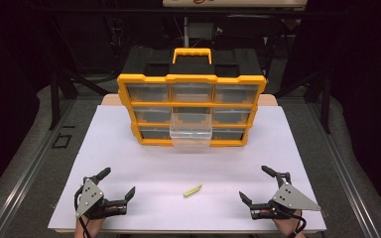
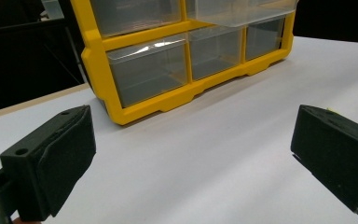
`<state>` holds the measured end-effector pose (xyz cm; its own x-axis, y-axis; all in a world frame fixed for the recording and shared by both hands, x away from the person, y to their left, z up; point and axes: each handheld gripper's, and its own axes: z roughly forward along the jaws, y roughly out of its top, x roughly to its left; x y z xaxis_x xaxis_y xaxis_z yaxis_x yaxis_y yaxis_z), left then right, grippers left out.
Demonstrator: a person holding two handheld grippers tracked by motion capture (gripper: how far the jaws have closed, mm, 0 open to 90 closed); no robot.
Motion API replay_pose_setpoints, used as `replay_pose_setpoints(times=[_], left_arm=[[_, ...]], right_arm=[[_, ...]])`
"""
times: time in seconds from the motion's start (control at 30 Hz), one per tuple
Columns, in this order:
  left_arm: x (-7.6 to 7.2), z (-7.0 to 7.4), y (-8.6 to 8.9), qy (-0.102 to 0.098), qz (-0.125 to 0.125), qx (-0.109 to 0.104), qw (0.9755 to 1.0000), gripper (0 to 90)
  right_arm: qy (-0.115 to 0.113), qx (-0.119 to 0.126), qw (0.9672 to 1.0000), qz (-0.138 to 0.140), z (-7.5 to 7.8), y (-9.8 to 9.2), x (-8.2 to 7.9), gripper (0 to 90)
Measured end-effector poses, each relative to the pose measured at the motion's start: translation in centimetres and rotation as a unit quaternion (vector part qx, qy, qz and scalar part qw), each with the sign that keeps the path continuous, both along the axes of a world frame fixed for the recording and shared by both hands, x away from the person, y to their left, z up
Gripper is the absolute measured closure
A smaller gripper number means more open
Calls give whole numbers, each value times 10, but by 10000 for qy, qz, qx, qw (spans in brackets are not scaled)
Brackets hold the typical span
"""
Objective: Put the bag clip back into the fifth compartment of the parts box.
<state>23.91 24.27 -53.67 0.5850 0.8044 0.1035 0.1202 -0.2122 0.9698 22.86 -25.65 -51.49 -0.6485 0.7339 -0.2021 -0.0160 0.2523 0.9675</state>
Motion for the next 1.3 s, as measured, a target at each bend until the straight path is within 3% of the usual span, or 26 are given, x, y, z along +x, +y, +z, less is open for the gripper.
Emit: replay_pose_setpoints(times=[0.4, 0.67, 0.83, 1.1, 1.3], left_arm=[[2, -1, -7, 62, -37, 189, 9998, 0], [3, 2, -21, 239, -157, 317, 9991, 1], [9, 9, -32, 529, -317, 506, 9968, 0], [17, 15, -47, 718, -500, 569, 9945, 0], [21, 18, -60, 750, -636, 729, 9925, 0]], right_arm=[[61, -11, 10000, 12, -1, -2, 2, 0], [94, -58, 9999, 7, 0, 0, 3, 0], [154, -51, 9999, -7, -1, -1, 5, 0], [203, -65, 9998, -17, -2, -1, 5, 0], [240, -88, 9997, 3, -3, 0, 6, 0]])
